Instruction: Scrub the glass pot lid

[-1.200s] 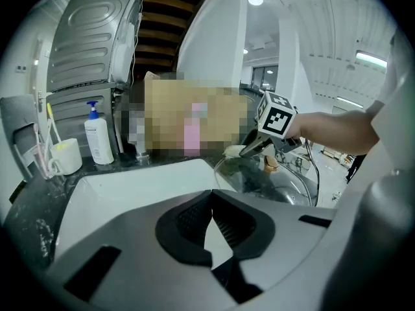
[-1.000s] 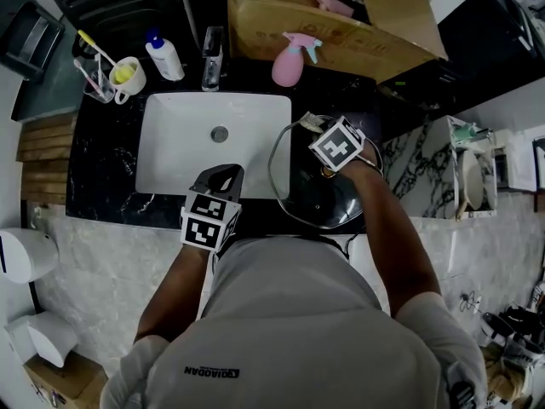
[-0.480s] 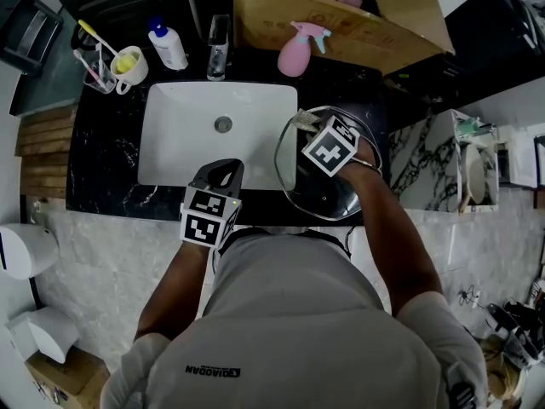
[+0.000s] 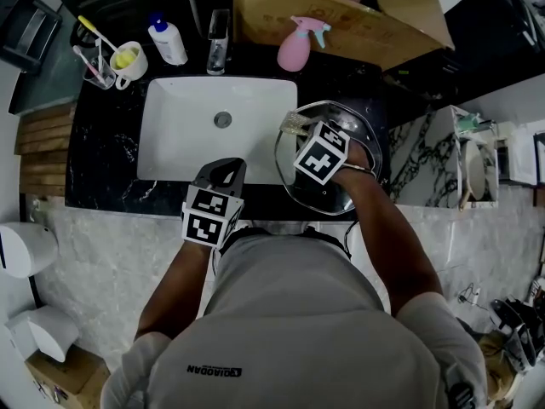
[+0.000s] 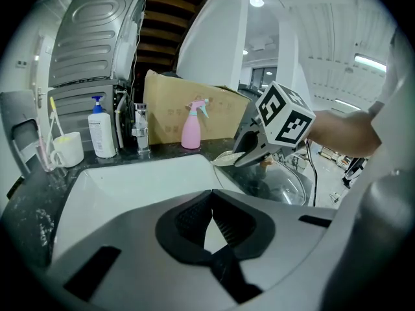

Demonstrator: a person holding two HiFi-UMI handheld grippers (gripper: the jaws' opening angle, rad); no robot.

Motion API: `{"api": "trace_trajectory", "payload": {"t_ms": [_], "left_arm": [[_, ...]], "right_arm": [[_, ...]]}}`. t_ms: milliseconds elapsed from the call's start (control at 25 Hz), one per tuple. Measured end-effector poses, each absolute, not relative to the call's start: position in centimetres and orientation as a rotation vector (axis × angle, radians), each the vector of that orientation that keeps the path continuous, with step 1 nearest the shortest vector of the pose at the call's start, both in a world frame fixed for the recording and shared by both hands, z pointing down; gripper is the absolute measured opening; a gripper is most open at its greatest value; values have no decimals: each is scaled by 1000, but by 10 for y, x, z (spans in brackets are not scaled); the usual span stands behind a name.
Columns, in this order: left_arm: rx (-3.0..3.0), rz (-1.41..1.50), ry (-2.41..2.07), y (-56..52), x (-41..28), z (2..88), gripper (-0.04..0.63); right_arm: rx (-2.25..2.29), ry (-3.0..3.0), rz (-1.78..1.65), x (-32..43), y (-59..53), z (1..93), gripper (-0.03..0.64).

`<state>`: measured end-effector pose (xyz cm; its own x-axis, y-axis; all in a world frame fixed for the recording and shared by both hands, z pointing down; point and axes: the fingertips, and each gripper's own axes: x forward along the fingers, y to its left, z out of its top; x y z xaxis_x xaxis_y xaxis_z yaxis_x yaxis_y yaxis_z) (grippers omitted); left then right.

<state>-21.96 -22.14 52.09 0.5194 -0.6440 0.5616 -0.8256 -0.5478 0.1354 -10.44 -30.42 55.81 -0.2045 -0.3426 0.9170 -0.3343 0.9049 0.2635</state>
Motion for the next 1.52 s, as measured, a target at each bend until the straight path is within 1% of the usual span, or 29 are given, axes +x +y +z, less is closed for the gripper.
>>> {"api": "trace_trajectory", "payload": {"t_ms": [440,960,1240,1520], "left_arm": [[2391,634,-1218,-217,-215,515,15],[2382,620,-1228,-217,-212,516,15],[2352,614,-1272,-222,-223,517,15],[2364,618,-1250,-219,-214,519,15]], "right_arm": [[459,-1789,-84,-112,-286,560,94],[392,-1774,-249,-121,-257,568,94],[322,-1816,-278,-125,-239,568,94],[225,-1862,-372,-120,-222,569,95]]}}
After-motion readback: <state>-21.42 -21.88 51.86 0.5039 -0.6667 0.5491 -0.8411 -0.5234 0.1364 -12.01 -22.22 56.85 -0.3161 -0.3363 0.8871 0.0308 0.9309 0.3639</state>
